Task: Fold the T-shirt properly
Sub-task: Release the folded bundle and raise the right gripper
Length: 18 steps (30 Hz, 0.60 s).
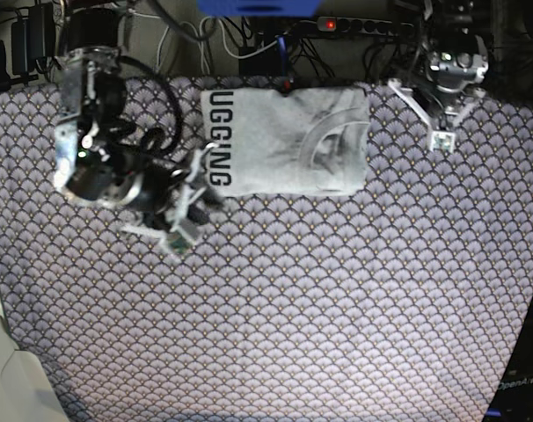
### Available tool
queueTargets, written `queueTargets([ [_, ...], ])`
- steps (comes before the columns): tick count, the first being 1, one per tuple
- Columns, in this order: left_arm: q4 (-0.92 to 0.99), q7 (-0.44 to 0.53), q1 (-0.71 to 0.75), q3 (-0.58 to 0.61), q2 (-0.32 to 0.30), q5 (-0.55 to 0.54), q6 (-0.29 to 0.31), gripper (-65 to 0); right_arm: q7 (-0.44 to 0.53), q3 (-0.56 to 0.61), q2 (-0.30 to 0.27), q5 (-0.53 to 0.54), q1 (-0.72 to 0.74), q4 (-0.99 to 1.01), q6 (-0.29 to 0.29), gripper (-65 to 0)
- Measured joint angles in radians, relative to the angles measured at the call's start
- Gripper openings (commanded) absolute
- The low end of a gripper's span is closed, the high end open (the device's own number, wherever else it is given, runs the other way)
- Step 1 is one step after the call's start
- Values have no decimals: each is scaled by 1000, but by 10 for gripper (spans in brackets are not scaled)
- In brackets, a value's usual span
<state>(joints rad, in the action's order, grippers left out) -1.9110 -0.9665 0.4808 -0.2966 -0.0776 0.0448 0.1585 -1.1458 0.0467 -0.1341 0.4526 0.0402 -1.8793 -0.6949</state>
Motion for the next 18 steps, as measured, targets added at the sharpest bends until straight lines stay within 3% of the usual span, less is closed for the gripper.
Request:
queueTargets([
  [4,-22,-3,52,49,-4,5,-5,-646,-24,-77,-34,-2,-23,0,0,-650],
  [18,-23,-4,19,225,6,6,-13,-646,-21,-103,-26,5,-89,-1,0,-650],
])
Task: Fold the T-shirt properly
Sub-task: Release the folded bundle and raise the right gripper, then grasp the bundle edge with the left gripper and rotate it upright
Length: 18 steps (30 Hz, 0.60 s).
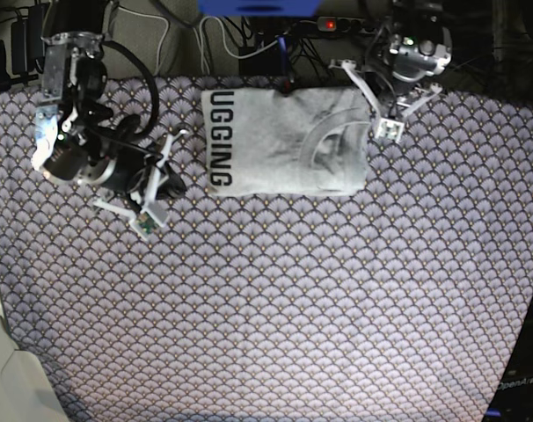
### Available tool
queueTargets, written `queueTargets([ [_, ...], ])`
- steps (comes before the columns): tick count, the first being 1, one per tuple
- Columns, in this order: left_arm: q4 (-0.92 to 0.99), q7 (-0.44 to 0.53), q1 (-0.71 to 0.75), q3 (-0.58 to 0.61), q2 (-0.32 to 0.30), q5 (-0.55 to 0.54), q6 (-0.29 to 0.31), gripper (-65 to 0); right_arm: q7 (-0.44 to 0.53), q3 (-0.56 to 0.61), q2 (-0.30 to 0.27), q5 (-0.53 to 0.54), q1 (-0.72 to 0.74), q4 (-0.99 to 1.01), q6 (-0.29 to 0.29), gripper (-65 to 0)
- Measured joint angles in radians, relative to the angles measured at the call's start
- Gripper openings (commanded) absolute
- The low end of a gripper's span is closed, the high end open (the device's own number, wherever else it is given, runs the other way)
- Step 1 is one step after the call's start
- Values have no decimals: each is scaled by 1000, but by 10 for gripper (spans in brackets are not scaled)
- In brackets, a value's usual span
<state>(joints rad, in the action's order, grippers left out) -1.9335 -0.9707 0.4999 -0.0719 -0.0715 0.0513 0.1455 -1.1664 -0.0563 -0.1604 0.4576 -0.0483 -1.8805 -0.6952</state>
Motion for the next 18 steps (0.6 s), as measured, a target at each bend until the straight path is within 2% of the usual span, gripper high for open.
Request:
queueTargets([
  [2,6,2,-24,23,0,2,0,-646,0,0,1,0,0,0,0,-650],
  [5,54,0,-68,23,39,5,-3,-646,0,0,1,0,0,0,0,-650],
  [10,116,5,-128,22,64,13,-4,-646,0,0,-5,3,-18,0,0,-650],
  [18,143,2,-184,22,69,11,-6,-646,0,0,-19,3,-22,0,0,-650],
])
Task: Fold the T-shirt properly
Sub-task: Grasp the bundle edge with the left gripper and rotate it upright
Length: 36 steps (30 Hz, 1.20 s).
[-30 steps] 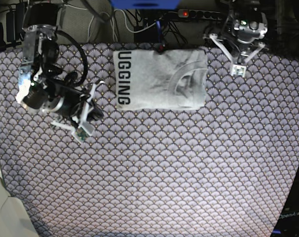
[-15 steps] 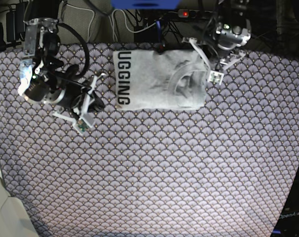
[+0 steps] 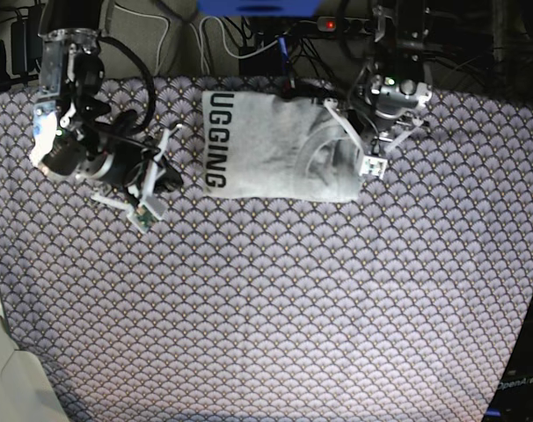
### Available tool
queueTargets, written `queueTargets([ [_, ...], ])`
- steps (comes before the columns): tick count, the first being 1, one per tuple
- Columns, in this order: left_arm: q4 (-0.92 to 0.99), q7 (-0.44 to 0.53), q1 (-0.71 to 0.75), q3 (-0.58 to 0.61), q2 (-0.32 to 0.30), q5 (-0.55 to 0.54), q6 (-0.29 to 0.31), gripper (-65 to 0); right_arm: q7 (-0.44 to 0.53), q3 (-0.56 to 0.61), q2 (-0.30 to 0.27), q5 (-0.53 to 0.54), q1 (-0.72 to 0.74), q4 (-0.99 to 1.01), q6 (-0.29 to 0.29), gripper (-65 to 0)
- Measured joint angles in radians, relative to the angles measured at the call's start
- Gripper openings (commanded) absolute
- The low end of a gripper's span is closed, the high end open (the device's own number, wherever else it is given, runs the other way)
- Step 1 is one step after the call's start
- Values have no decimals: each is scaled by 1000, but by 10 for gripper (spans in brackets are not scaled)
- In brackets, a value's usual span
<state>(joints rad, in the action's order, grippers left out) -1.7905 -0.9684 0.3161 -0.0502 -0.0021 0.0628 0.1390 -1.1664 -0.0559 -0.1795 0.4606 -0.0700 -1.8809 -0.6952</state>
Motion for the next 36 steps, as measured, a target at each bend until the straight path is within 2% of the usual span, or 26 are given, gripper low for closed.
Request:
queueTargets([
  [6,43,-1,-55,-3,21,4,-2,-646,0,5,3,-1,14,0,0,-650],
  [11,71,4,-89,-3,32,3,-1,-646,0,8,6,-3,94,7,0,-650],
  [14,101,6,-121,-5,60,16,-8,-646,-2,28,0,-8,130,20,0,-650],
  [23,268,18,-301,-5,91,-1,-3,-646,-3,46,-2,-6,150,89,0,-650],
  [29,409,12,-448,-6,149,-4,-1,-646,3,42,-44,-6,147,89,0,-650],
  [36,634,131,-620,5,150,-40,0,-646,4,37,-82,-9,107,90,0,-650],
])
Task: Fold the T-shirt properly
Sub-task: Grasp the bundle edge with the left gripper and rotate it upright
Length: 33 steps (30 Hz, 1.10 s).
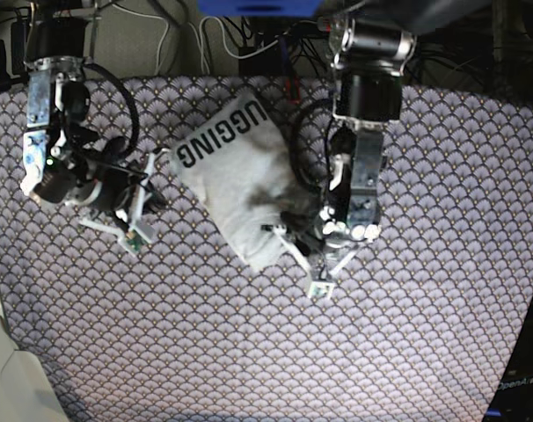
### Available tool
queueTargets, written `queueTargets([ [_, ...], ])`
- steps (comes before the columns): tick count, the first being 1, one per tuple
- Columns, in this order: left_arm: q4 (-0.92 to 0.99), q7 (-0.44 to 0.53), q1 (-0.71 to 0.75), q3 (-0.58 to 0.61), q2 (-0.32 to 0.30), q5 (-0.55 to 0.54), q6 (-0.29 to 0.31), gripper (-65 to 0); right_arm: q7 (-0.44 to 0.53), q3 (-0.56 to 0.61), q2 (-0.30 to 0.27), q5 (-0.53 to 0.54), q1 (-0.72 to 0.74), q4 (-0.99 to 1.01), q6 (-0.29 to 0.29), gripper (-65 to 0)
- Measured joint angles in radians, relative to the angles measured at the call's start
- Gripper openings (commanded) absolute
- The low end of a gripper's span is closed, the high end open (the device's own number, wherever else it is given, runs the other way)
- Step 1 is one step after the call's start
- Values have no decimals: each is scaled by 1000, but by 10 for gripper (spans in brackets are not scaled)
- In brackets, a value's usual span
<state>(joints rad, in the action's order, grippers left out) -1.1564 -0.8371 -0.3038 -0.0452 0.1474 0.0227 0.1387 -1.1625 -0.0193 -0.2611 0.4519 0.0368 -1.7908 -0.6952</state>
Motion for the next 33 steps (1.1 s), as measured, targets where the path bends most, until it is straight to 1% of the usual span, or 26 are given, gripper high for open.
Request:
queueTargets([
  [4,61,21,-29,-3,0,-177,-7,-646,3,1,-21,5,-18,0,0,-650],
  [6,45,11,-38,-3,0,-219,-5,-646,2,0,-25,1,-18,-1,0,-650],
  [8,-30,-35,-37,-26,7,-230,-1,-646,5,0,-26,2,-18,-2,0,-650],
  [10,-122,-83,-34,-54,8,-229,0,-646,6,0,-39,7,-18,-3,0,-650],
  [12,-195,-110,-15,-83,-8,-234,0,-646,8,-2,-41,0,-15,-2,0,-650],
  [14,-248,-159,11,-108,-32,-226,0,-646,32,-2,-41,5,-13,-2,0,-650],
  [18,-279,-149,96,-143,-97,-229,-2,-646,31,0,-40,5,-16,-1,0,-650],
  [20,-281,-148,161,-145,-114,-219,-3,-646,40,2,-40,2,-15,-1,0,-650],
  [22,-276,-152,220,-140,-114,-222,-2,-646,42,3,-40,3,-16,3,0,-650],
  [24,-272,-134,241,-138,-110,-230,0,-646,43,3,-39,6,-15,24,0,-650],
  [25,-272,-146,237,-138,-106,-225,0,-646,53,4,-39,6,-16,35,0,-650],
  [29,-265,-130,225,-136,-68,-224,0,-646,69,5,-39,2,-25,81,0,-650],
  [33,-253,-114,209,-122,-43,-214,-7,-646,95,8,-38,2,-72,81,0,-650],
])
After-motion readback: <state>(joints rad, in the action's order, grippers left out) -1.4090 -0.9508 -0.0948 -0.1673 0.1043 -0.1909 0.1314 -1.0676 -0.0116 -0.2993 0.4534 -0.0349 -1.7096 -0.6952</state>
